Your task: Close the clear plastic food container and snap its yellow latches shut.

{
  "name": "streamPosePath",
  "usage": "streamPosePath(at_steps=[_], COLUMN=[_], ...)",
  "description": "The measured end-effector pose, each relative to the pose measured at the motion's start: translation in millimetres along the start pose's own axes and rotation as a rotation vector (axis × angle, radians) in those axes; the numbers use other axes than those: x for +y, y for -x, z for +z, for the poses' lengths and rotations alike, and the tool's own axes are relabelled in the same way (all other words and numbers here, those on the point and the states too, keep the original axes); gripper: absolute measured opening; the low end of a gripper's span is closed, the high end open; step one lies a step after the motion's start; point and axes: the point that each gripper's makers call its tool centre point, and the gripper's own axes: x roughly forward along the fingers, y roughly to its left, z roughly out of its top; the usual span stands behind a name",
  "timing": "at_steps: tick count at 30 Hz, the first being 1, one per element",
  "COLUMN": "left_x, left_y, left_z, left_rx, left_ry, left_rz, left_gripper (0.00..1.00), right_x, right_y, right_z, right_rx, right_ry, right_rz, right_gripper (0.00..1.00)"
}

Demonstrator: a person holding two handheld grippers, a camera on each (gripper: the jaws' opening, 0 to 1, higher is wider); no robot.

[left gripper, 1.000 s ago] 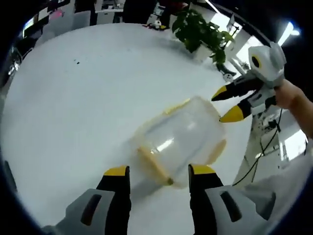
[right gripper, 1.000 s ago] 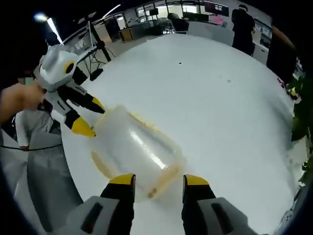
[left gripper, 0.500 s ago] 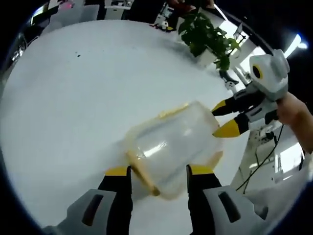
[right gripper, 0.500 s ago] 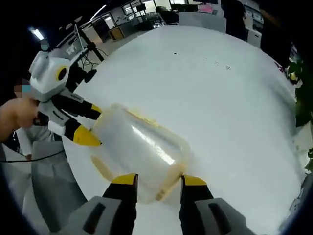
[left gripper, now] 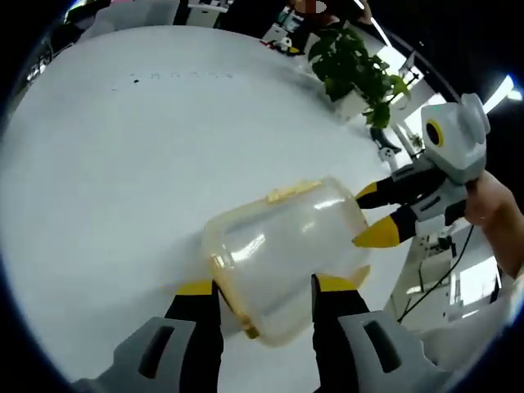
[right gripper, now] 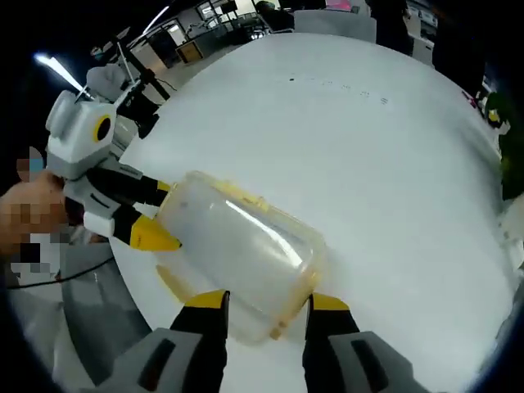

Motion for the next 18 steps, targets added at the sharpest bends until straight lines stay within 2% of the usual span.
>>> streamPosePath(at_steps=[1,2,9,12,15,18], left_x=[0.0,0.1,0.2,0.8,-1.2,0.9], left_y=[0.0,-0.5,1.7,1.5,3.6,3.2], left_z=[0.6,0.8,2.0,3.5,3.8,1.1], left_rx=[-0.004,-0.005,-0.012,-0.027,-0.02,-0.011], left_ry=[-0.002,-0.003,0.006,-0.035,-0.064,-0.117], left_rz=[-0.002,-0.004,-0.014,-0.023,-0.017,-0.003], left_gripper=[0.4,0.41,0.43,0.45,0.46,0.53], right_x=[-2.1,-0.1,-1.5,-2.0,-1.0,-0.4], right_y=[3.1,2.4,4.7,5.9,6.9,6.9], right_z=[0.3,-0.6,-1.5,3.5,0.1,-0.3], right_rx=[0.007,0.016,-0.002,-0.033,-0.021,-0.016], right_ry=[0.039,0.043,0.035,0.155,0.158,0.199], right_rz=[-0.016,-0.019,-0.019,-0.045,-0.059,-0.067], right_gripper=[0.37,0.37,0.39,0.42,0.44,0.44])
